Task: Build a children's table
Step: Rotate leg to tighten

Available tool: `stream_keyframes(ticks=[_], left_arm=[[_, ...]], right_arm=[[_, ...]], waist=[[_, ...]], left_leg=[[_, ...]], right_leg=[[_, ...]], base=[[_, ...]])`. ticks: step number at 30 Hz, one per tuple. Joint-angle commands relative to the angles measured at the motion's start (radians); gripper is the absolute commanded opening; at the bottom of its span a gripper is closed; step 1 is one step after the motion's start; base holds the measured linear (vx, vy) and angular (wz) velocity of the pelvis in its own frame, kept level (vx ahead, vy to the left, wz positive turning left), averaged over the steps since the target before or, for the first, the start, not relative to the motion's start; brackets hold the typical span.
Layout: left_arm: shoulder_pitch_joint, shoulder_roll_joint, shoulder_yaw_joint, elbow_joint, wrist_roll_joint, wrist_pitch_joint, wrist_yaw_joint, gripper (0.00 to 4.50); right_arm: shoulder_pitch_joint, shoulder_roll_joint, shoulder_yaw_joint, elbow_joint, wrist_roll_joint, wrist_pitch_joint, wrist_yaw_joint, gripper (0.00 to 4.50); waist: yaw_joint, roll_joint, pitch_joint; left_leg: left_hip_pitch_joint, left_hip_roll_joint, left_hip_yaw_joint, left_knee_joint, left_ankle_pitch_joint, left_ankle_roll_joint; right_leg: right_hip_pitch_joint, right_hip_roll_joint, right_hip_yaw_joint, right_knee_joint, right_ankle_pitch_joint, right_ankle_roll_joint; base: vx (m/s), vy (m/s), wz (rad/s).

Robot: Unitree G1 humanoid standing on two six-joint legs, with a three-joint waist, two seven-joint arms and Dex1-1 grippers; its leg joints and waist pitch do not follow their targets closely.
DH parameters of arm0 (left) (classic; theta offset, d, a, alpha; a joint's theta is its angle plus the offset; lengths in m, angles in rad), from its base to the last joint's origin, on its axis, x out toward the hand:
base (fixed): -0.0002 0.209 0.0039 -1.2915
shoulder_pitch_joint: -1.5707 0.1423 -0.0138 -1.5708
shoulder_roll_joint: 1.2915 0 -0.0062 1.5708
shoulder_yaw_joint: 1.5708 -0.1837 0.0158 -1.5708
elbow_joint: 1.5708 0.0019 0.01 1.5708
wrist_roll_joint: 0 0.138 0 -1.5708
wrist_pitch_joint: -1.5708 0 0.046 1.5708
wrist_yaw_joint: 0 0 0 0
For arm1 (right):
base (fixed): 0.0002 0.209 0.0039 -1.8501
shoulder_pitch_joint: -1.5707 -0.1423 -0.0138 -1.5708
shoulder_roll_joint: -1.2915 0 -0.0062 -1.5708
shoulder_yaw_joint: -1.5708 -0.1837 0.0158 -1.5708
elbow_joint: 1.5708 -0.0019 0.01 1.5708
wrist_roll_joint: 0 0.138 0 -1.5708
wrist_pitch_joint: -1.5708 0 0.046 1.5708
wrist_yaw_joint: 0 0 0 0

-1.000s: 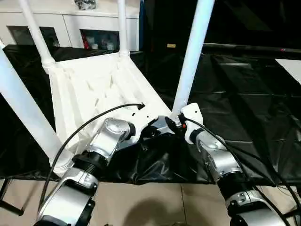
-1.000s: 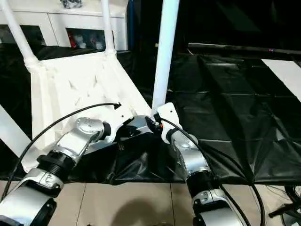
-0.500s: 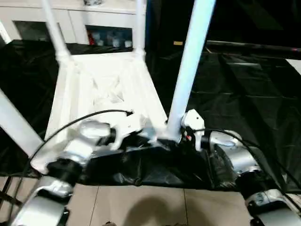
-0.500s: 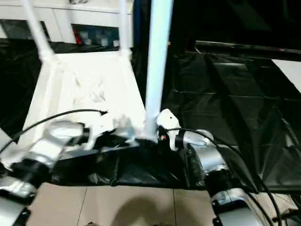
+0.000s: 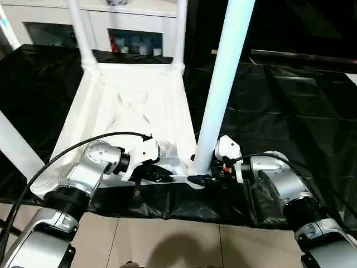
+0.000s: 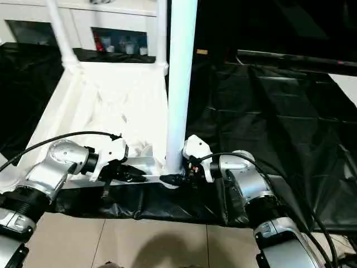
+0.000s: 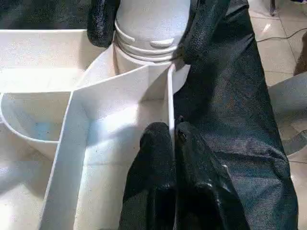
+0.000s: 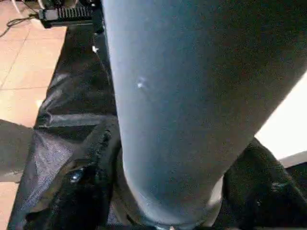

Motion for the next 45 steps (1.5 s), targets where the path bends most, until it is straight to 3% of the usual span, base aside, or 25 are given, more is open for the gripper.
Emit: stream_keyframes(ticks=[1,6,11,12,14,16,20,23,24,25,28,29,30,33,34,36,39,45], left_arm=[[-0.018,-0.015,-0.025,0.004,-0.016,-0.013,-0.048,0.0],[-0.029,-0.013,-0.028,0.026,-0.005,-0.025,-0.046,0.0],[-0.054,-0.063,-0.008,0.075,0.057,0.022,0.167,0.0],[-0.057,-0.078,-0.006,0.078,0.067,0.028,0.21,0.0],[-0.061,-0.117,0.0,0.069,0.08,0.066,0.294,0.0],[-0.061,-0.161,0.009,0.049,0.082,0.101,0.362,0.0],[-0.058,-0.272,0.009,0.004,0.109,0.175,0.523,0.0],[-0.061,-0.298,0.0,0.01,0.134,0.171,0.578,0.0],[-0.063,-0.299,-0.003,0.021,0.138,0.157,0.586,0.0],[-0.061,-0.292,0.002,0.029,0.131,0.148,0.577,0.0],[-0.057,-0.272,0.006,0.035,0.122,0.121,0.551,0.0],[-0.056,-0.267,0.007,0.035,0.12,0.114,0.545,0.0],[-0.048,-0.251,0.009,0.031,0.107,0.093,0.509,0.0],[-0.029,-0.228,0.014,0.014,0.089,0.072,0.447,0.0],[-0.015,-0.21,0.017,-0.002,0.071,0.067,0.394,0.0],[-0.006,-0.193,0.013,-0.01,0.059,0.046,0.348,0.0],[0.001,-0.152,0.003,-0.008,0.036,0.012,0.254,0.0],[-0.009,-0.084,-0.02,0.014,0.013,-0.022,0.09,0.0]], right_arm=[[-0.015,0.006,0.007,-0.002,0.011,-0.008,0.017,2.76],[-0.009,0.009,0.006,-0.002,0.013,-0.016,0.023,2.67],[0.042,0.052,-0.04,-0.041,0.007,0.021,-0.149,2.65],[0.052,0.068,-0.051,-0.046,-0.003,0.018,-0.208,2.65],[0.069,0.11,-0.083,-0.049,-0.023,0.038,-0.357,2.65],[0.083,0.153,-0.114,-0.059,-0.02,0.066,-0.46,2.64],[0.085,0.253,-0.156,-0.046,-0.047,0.114,-0.705,2.64],[0.074,0.289,-0.158,-0.051,-0.066,0.12,-0.778,2.64],[0.071,0.299,-0.156,-0.06,-0.068,0.111,-0.787,2.99],[0.074,0.304,-0.164,-0.076,-0.059,0.103,-0.791,3.34],[0.081,0.288,-0.179,-0.085,-0.023,0.111,-0.743,3.4],[0.082,0.283,-0.18,-0.087,-0.017,0.111,-0.73,3.61],[0.088,0.258,-0.18,-0.099,-0.001,0.11,-0.678,3.61],[0.096,0.214,-0.168,-0.118,0.005,0.108,-0.595,3.81],[0.097,0.179,-0.159,-0.128,0.013,0.11,-0.532,3.81],[0.094,0.156,-0.152,-0.127,0.016,0.103,-0.49,3.81],[0.08,0.099,-0.127,-0.118,0.028,0.094,-0.361,3.81],[0.039,0.023,-0.079,-0.086,0.033,0.084,-0.132,3.65]], waist=[[0.0,0.005,-0.062],[0.0,0.007,-0.063],[0.001,0.004,-0.056],[-0.003,0.001,-0.056],[-0.006,0.001,-0.053],[-0.011,0.004,-0.055],[-0.023,0.007,-0.056],[-0.028,0.007,-0.06],[-0.027,0.007,-0.06],[-0.026,0.007,-0.061],[-0.028,0.008,-0.059],[-0.026,0.009,-0.06],[-0.029,0.003,-0.059],[-0.025,0.007,-0.059],[-0.025,0.003,-0.059],[-0.025,0.007,-0.058],[-0.025,0.004,-0.058],[-0.02,0.002,-0.06]], left_leg=[[0.011,0.072,-0.027,-0.071,-0.139,0.054],[0.013,0.072,-0.027,-0.071,-0.143,0.049],[0.022,0.072,-0.028,-0.075,-0.191,0.031],[0.021,0.07,-0.031,-0.076,-0.209,0.013],[0.022,0.07,-0.033,-0.078,-0.226,0.0],[0.017,0.067,-0.038,-0.08,-0.228,0.0],[0.016,0.069,-0.037,-0.082,-0.217,-0.011],[0.01,0.061,-0.034,-0.076,-0.195,0.013],[0.008,0.059,-0.034,-0.075,-0.191,0.025],[0.007,0.059,-0.034,-0.075,-0.18,0.033],[0.007,0.061,-0.034,-0.076,-0.182,0.046],[0.007,0.061,-0.034,-0.076,-0.182,0.047],[0.008,0.062,-0.033,-0.077,-0.187,0.051],[0.005,0.062,-0.032,-0.074,-0.179,0.063],[0.005,0.063,-0.032,-0.074,-0.174,0.064],[0.007,0.064,-0.032,-0.074,-0.175,0.065],[0.008,0.065,-0.032,-0.074,-0.18,0.069],[0.006,0.068,-0.03,-0.073,-0.148,0.079]], right_leg=[[0.052,-0.098,0.061,-0.065,-0.165,-0.242],[0.051,-0.096,0.061,-0.065,-0.158,-0.245],[0.043,-0.099,0.064,-0.078,-0.234,-0.231],[0.046,-0.102,0.064,-0.085,-0.304,-0.209],[0.041,-0.103,0.064,-0.093,-0.363,-0.185],[0.045,-0.102,0.062,-0.094,-0.391,-0.163],[0.042,-0.099,0.063,-0.091,-0.332,-0.18],[0.047,-0.097,0.064,-0.091,-0.299,-0.179],[0.048,-0.098,0.064,-0.093,-0.295,-0.176],[0.05,-0.097,0.063,-0.091,-0.285,-0.174],[0.05,-0.095,0.062,-0.09,-0.271,-0.179],[0.05,-0.096,0.063,-0.09,-0.271,-0.179],[0.048,-0.095,0.061,-0.092,-0.281,-0.179],[0.049,-0.097,0.063,-0.09,-0.274,-0.179],[0.051,-0.098,0.061,-0.09,-0.281,-0.18],[0.048,-0.098,0.062,-0.09,-0.284,-0.182],[0.047,-0.098,0.062,-0.09,-0.291,-0.186],[0.051,-0.097,0.063,-0.077,-0.222,-0.213]], base=[[0.0,0.0,0.0],[0.0,0.0,0.0],[0.0,0.0,0.0],[0.0,0.0,0.0],[0.0,0.0,0.0],[0.0,0.0,0.0],[0.0,0.0,0.0],[0.0,0.0,0.0],[0.0,0.0,0.0],[0.0,0.0,0.0],[0.0,0.0,0.0],[0.0,0.0,0.0],[0.0,0.0,0.0],[0.0,0.0,0.0],[0.0,0.0,0.0],[0.0,0.0,0.0],[0.0,0.0,0.0],[0.0,0.0,0.0]])
